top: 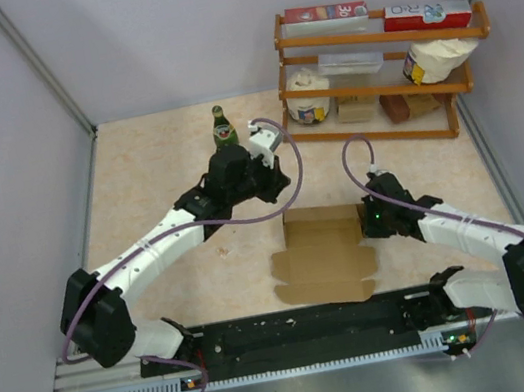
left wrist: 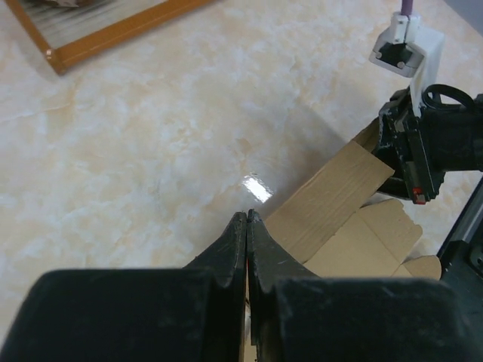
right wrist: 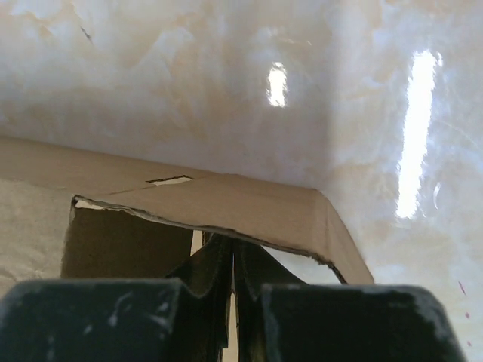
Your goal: Fold the paper box
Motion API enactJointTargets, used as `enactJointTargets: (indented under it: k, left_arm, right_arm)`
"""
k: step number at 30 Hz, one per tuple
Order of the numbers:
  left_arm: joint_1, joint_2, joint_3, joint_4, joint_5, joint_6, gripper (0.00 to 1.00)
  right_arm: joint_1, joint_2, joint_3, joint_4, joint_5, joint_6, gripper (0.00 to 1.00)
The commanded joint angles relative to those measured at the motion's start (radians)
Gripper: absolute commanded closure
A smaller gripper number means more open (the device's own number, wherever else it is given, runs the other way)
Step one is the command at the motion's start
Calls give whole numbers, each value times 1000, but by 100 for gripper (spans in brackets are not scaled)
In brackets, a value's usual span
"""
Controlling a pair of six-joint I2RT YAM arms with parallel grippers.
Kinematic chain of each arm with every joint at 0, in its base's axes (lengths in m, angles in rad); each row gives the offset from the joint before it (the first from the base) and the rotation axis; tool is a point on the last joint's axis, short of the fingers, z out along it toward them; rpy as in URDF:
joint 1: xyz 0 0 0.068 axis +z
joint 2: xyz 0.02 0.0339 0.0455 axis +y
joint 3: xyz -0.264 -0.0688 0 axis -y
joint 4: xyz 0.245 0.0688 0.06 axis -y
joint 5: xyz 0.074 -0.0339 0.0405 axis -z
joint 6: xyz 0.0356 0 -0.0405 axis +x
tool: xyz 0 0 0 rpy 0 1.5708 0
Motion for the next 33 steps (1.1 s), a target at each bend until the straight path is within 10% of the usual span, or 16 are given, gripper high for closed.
enactJointTargets:
  k: [1, 14, 33]
  left_arm:
    - [45, -74, 4, -7, -16, 9, 100]
    - [57, -95, -23, -27, -9, 21, 100]
    - [49, -144, -200, -15, 81, -8, 100]
  right_arm:
    - [-12, 43, 13, 178, -56, -11, 100]
    - [-11, 244, 116, 491, -217, -180, 100]
    - [-12, 195, 67, 475, -221, -247, 98]
